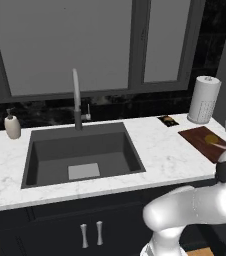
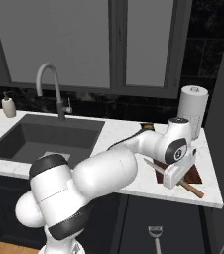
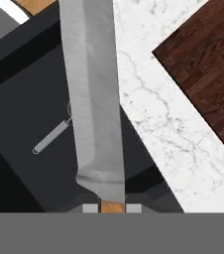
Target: Place the appropriate cutting tool for cutting the avocado skin on the cutting board.
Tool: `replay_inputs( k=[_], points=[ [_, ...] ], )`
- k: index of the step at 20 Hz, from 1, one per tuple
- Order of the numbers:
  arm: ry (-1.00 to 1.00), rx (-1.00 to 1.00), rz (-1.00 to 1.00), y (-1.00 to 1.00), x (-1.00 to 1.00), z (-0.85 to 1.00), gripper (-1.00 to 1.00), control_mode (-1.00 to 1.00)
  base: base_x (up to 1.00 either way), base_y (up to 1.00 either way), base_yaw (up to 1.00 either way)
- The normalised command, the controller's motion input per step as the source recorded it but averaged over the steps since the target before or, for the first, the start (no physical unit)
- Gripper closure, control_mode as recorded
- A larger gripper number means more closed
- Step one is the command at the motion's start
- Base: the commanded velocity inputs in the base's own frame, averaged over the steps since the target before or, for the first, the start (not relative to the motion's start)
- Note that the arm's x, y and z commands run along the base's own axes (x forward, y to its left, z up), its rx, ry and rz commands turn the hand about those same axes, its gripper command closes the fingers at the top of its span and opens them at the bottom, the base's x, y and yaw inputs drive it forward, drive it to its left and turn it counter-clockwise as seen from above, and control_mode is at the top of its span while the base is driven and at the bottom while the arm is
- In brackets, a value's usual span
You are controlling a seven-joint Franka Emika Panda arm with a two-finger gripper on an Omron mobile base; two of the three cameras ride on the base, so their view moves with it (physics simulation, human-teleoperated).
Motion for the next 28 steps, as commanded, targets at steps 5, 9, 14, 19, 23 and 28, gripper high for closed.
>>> replay_inputs(
  k=[5,9,14,19,23,28],
  points=[
    [-0.06,0.00,-0.01,0.00,0.82,-0.46,1.00,-1.00,0.00,0.00,0.00],
    [-0.02,0.04,-0.04,0.00,0.92,-0.29,1.00,-1.00,0.00,0.00,0.00],
    [0.00,0.10,-0.02,0.00,0.96,-0.13,1.00,-1.00,0.00,0.00,0.00],
    [0.00,0.12,0.00,0.00,0.67,-0.19,1.00,-1.00,0.00,0.00,0.00],
    [0.00,0.05,0.00,-0.02,0.21,-0.34,1.00,-1.00,0.00,0.00,0.00],
    [0.00,0.00,0.00,0.00,0.00,-0.63,1.00,-1.00,0.00,0.00,0.00]
  ],
)
